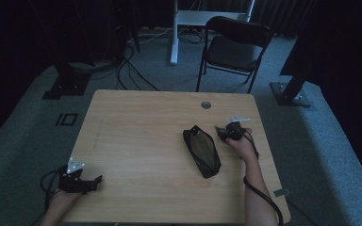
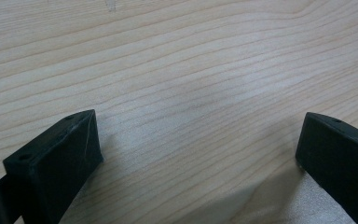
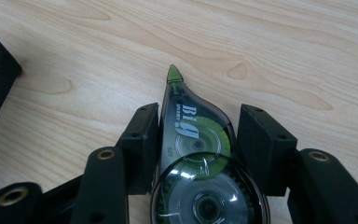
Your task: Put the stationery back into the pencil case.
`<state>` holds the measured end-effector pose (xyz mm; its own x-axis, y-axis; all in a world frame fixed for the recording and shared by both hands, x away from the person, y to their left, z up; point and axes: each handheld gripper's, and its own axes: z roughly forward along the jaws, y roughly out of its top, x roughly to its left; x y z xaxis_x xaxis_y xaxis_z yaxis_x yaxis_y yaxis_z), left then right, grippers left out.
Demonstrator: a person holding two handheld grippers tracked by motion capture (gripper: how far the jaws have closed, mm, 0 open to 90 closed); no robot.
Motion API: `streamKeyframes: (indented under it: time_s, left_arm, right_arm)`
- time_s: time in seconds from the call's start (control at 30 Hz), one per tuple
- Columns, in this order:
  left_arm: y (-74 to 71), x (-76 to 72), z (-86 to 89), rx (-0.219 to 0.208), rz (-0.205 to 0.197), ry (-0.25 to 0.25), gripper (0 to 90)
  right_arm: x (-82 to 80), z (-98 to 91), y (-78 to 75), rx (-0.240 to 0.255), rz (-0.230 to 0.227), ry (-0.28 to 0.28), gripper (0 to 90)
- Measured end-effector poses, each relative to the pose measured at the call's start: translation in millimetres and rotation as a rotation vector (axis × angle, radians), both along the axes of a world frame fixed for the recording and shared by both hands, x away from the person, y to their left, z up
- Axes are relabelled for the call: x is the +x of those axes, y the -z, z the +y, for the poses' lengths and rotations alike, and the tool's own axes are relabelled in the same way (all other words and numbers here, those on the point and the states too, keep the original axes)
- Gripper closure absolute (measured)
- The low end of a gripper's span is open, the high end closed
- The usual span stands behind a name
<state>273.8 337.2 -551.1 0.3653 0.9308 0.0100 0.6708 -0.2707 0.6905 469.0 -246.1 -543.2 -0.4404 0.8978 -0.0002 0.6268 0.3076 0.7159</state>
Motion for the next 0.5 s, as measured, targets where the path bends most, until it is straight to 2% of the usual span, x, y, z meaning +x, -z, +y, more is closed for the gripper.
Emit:
streamKeyframes:
  time_s: [0.17,0.3,0.5]
  left_arm:
    - [0.0,0.0,0.0,0.000,0.000,0.000,0.0]
    - [0.0,0.0,0.0,0.000,0.000,0.001,0.0]
    - [-0.1,0.1,0.2,0.001,0.001,-0.003,0.0]
  right_arm:
    - [-3.8,1.7,-1.4,-0.004,0.014,0.041,50.1]
    - [-7.1,3.5,-3.4,-0.027,0.015,0.048,51.2]
    - [-12.0,1.1,-10.9,-0.024,0.007,0.057,51.5]
